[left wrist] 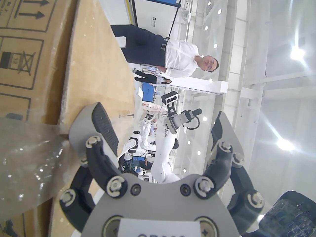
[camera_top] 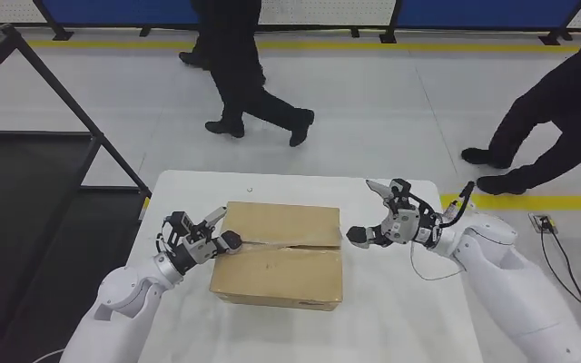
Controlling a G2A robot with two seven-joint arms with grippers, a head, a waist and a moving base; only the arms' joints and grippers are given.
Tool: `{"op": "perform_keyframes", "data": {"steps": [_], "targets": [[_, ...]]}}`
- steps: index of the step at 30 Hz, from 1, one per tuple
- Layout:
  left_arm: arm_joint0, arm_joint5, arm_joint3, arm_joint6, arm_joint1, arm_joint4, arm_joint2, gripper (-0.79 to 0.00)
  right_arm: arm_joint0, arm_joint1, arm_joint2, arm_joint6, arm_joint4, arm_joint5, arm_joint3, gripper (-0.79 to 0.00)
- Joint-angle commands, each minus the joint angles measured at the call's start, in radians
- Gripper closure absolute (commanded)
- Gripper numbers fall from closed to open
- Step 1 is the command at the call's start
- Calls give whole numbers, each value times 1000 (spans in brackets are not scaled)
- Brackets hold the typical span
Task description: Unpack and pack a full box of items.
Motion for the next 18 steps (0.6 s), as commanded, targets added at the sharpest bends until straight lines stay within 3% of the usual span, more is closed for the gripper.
{"op": "perform_keyframes", "data": {"steps": [1, 8, 18], "targets": [[0, 1, -2, 0, 0, 0, 0, -785, 20, -8, -17, -39, -13, 7, 16, -785], [4, -4, -7, 4, -2, -4, -2, -785, 102, -54, -115, -304, -155, -44, 50, -785], [15, -7, -28, 11, -3, -14, -13, -785, 121, -68, -138, -310, -146, -47, 51, -785]]}}
